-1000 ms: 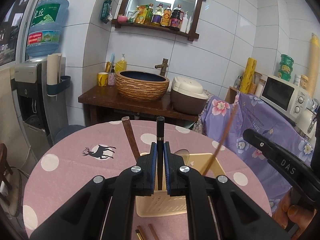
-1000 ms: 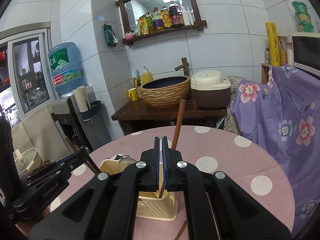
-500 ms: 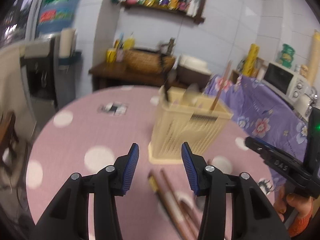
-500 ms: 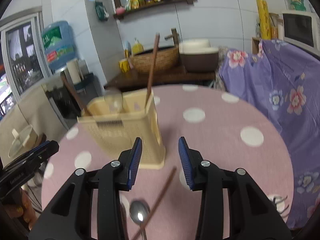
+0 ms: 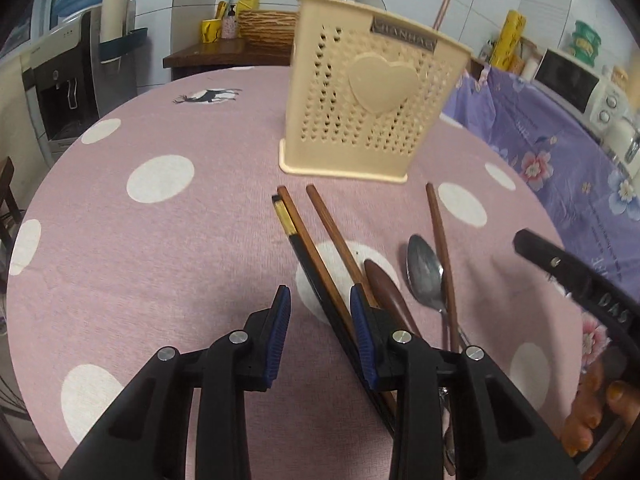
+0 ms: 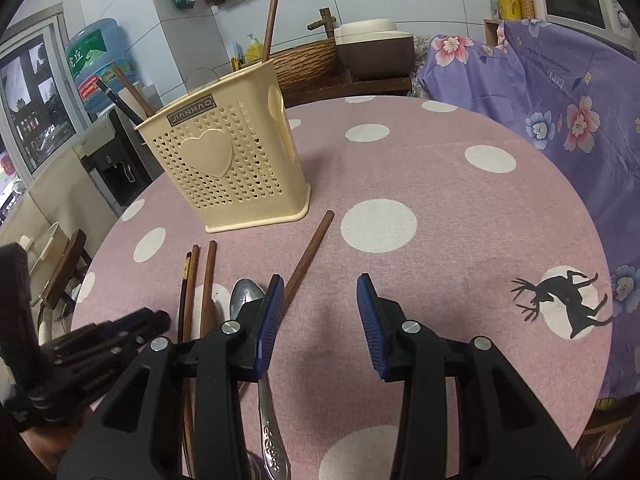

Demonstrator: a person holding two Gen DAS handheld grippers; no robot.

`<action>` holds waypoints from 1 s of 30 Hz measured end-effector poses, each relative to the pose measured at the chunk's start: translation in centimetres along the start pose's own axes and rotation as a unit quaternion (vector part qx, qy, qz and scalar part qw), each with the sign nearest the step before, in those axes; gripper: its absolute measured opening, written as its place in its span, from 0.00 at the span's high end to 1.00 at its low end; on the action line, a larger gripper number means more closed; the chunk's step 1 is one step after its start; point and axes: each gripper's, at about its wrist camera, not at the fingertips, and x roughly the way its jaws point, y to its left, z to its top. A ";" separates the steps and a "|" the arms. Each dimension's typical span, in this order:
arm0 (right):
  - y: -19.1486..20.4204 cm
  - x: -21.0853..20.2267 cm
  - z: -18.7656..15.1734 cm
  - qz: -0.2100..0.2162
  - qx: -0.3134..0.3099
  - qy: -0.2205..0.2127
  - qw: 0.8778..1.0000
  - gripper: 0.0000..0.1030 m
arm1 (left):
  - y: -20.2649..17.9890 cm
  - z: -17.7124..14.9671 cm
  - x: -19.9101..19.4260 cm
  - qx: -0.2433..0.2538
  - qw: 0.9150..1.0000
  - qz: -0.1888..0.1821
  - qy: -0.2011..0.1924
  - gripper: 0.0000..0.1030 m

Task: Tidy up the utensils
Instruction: 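Move both open tools back over the remaining chopsticks on the table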

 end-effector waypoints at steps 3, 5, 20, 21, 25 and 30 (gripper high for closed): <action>0.1 -0.2 0.0 0.005 0.002 0.001 1.000 0.62 | -0.3 -0.2 0.4 0.010 1.000 0.012 0.006 0.71; 0.2 -0.2 0.0 0.007 0.003 0.001 1.000 0.61 | -0.3 -0.3 0.8 0.015 1.000 0.021 0.011 0.71; 1.1 1.9 1.0 -0.010 -0.007 0.035 0.999 0.57 | 3.6 -0.2 -2.1 -0.035 0.999 0.030 -0.017 0.72; 1.3 2.4 1.3 -0.010 -0.007 0.040 0.999 0.57 | 3.6 -0.1 -2.0 -0.037 0.999 0.032 -0.018 0.72; 1.9 4.8 2.5 -0.014 0.003 0.069 0.998 0.57 | 4.1 0.5 -1.2 -0.051 0.998 0.033 -0.014 0.72; 2.5 8.4 3.4 -0.032 0.017 0.108 0.994 0.62 | 4.2 0.7 -0.7 -0.052 0.998 0.041 -0.012 0.72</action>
